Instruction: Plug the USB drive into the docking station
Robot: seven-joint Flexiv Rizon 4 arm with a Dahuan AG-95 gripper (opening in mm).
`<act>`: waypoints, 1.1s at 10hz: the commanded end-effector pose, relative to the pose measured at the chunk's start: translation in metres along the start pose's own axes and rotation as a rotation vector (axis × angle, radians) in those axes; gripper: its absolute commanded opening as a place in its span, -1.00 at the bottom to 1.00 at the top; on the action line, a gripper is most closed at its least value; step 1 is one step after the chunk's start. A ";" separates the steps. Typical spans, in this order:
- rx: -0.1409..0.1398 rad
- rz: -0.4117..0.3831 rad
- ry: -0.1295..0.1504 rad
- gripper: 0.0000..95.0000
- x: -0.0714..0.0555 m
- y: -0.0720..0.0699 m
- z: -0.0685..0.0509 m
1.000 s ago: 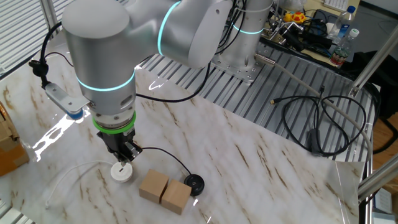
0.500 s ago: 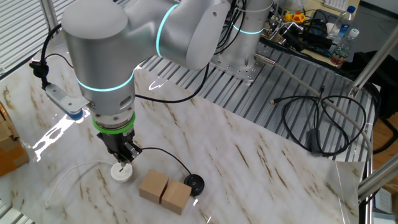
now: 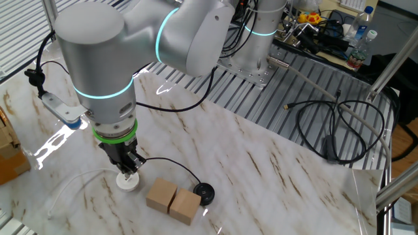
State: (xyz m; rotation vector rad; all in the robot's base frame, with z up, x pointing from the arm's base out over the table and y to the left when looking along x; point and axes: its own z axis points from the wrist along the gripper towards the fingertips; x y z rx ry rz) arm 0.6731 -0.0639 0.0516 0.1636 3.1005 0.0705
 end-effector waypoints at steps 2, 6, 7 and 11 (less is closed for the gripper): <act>-0.002 -0.022 -0.002 -1.00 -0.004 -0.002 0.002; 0.003 -0.042 0.001 -1.00 -0.005 -0.002 0.005; 0.003 -0.047 0.003 -1.00 -0.005 -0.002 0.005; 0.007 -0.056 0.004 -1.00 -0.004 -0.002 0.007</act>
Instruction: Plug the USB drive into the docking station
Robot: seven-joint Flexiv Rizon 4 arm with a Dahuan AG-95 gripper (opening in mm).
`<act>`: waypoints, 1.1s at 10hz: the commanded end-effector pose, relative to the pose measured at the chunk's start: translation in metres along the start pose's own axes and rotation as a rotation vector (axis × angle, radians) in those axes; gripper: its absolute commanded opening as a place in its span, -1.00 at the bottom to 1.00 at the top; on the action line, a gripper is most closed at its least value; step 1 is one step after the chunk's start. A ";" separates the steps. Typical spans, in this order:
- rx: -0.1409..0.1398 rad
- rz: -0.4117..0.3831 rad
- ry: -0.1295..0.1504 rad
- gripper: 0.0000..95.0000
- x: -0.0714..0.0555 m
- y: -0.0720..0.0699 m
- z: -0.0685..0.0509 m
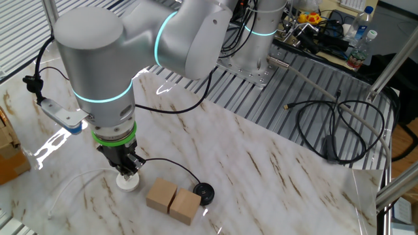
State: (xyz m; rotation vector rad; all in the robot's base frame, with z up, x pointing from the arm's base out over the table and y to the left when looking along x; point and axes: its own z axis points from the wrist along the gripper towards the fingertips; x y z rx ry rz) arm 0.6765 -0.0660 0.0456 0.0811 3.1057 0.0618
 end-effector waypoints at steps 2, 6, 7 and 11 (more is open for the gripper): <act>0.002 0.000 0.003 -1.00 -0.001 0.000 0.001; 0.000 0.006 0.003 -1.00 -0.001 0.000 0.001; 0.000 0.006 0.004 -1.00 -0.001 0.001 0.002; 0.002 0.008 0.003 -1.00 0.000 0.002 0.007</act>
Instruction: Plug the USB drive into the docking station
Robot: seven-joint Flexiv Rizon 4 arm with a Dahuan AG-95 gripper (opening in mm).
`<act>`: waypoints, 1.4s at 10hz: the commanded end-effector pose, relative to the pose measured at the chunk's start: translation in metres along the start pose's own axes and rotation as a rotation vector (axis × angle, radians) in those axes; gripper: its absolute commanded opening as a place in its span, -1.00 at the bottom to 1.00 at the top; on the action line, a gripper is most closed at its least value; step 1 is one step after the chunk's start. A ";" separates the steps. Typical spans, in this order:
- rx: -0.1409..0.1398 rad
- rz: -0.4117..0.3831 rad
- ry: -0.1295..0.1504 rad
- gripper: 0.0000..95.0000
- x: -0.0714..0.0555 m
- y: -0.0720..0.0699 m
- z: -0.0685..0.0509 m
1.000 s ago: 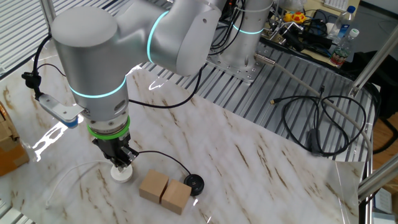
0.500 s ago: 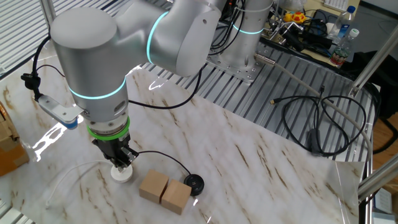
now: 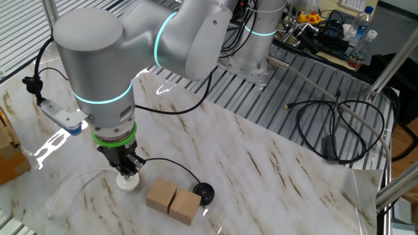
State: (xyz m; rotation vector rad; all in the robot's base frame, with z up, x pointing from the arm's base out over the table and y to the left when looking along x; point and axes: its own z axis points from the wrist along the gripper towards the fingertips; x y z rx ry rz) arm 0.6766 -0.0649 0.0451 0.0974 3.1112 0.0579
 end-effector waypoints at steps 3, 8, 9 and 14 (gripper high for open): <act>0.001 -0.005 0.013 -1.00 0.000 0.001 0.005; -0.026 0.036 0.027 -1.00 -0.005 0.004 -0.010; -0.026 0.038 0.032 -1.00 -0.006 0.004 -0.011; -0.020 0.041 0.041 -1.00 -0.008 0.007 -0.016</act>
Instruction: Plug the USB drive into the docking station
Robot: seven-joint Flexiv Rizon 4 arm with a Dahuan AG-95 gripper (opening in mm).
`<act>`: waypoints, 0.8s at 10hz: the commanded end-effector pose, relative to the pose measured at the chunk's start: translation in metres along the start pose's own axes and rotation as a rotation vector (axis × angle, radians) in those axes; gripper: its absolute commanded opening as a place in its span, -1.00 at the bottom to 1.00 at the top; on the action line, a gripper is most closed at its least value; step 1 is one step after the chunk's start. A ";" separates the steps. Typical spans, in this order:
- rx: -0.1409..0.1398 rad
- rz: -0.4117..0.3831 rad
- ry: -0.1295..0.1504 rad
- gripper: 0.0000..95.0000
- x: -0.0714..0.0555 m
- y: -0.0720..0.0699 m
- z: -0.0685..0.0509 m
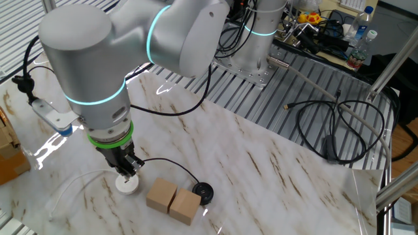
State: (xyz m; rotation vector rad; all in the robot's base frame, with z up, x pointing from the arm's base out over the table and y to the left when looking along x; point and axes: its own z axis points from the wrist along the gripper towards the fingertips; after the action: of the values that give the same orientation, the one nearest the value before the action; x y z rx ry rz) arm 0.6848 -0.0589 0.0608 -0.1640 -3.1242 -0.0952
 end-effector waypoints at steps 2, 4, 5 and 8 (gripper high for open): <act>-0.003 -0.001 -0.006 -1.00 0.000 0.000 -0.001; -0.014 0.001 -0.014 -1.00 0.000 0.000 -0.001; -0.017 0.008 -0.009 -1.00 0.000 0.000 -0.001; -0.028 0.013 0.017 -1.00 0.000 0.000 -0.001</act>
State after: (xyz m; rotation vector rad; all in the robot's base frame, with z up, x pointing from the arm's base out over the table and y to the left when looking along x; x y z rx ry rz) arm 0.6859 -0.0586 0.0606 -0.1806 -3.1015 -0.1491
